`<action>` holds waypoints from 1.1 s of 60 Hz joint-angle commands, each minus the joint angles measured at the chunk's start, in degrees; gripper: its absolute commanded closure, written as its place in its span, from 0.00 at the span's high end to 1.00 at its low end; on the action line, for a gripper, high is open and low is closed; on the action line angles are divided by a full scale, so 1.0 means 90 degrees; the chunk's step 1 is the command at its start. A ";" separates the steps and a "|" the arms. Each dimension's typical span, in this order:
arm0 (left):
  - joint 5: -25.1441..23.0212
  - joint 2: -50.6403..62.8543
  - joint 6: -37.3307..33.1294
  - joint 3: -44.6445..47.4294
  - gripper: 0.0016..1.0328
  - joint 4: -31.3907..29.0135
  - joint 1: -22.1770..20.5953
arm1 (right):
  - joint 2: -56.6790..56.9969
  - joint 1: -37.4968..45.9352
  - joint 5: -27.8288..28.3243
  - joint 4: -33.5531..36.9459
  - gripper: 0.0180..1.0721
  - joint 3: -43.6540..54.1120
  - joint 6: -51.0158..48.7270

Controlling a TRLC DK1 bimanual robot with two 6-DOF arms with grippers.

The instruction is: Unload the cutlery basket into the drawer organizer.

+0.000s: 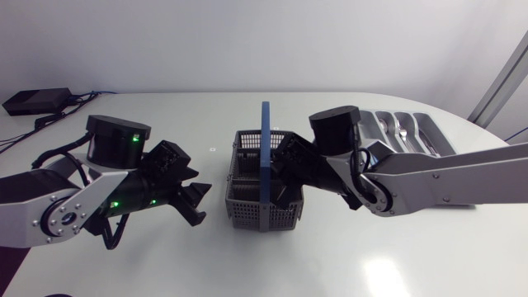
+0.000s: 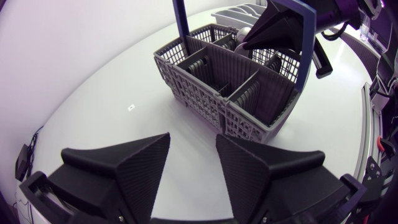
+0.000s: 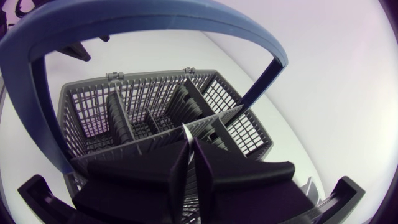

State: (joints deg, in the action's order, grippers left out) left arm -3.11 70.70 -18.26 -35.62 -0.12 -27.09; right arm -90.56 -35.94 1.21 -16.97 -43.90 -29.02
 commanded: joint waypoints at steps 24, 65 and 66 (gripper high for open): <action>-0.0015 -0.0482 -0.0080 0.0100 0.52 -0.0250 -0.0164 | 0.1957 0.0029 0.0197 0.0401 0.09 0.0718 0.0304; 0.0414 -0.0912 -0.0080 0.0100 0.52 -0.0534 -0.0574 | 0.4555 0.2656 0.2355 0.3663 0.09 -0.0386 -0.0272; 0.0434 -0.0922 -0.0080 0.0100 0.52 -0.0534 -0.0593 | 0.4545 0.2763 0.2414 0.3761 0.09 -0.0396 -0.0419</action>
State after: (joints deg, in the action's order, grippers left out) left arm 0.32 63.24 -18.24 -35.62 -4.49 -31.64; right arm -50.04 -14.33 21.17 14.06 -45.80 -28.40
